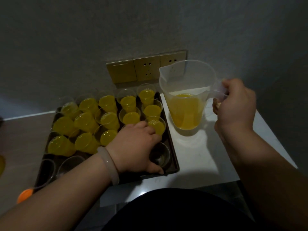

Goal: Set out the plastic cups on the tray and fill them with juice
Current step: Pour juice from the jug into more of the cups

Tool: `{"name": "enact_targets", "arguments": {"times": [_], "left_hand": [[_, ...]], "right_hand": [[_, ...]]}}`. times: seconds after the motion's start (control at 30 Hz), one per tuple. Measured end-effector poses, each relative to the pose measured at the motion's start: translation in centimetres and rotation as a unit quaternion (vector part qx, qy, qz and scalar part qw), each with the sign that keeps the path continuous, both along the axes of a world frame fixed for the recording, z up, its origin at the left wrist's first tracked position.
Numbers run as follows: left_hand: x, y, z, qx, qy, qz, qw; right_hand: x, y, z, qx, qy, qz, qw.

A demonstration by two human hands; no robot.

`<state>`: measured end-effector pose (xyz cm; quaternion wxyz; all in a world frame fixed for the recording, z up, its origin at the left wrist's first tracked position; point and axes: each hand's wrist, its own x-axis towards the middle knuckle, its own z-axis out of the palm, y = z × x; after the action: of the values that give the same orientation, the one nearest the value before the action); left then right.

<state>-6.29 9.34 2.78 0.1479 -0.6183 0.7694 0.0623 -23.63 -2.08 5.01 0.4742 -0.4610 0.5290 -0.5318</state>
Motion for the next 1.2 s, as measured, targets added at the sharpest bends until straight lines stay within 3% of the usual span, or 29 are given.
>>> {"name": "enact_targets", "arguments": {"times": [0.27, 0.87, 1.2], "left_hand": [[0.0, 0.3, -0.2, -0.017, 0.021, 0.006, 1.0], [3.0, -0.6, 6.9, -0.101, 0.178, 0.125, 0.971], [7.5, -0.8, 8.2, -0.154, 0.109, 0.163, 0.968]], "right_hand": [[-0.1, 0.0, -0.1, 0.005, -0.009, -0.008, 1.0], [0.5, 1.1, 2.7, -0.032, -0.048, 0.013, 0.998], [2.3, 0.8, 7.4, -0.048, -0.002, 0.095, 0.994]]}}
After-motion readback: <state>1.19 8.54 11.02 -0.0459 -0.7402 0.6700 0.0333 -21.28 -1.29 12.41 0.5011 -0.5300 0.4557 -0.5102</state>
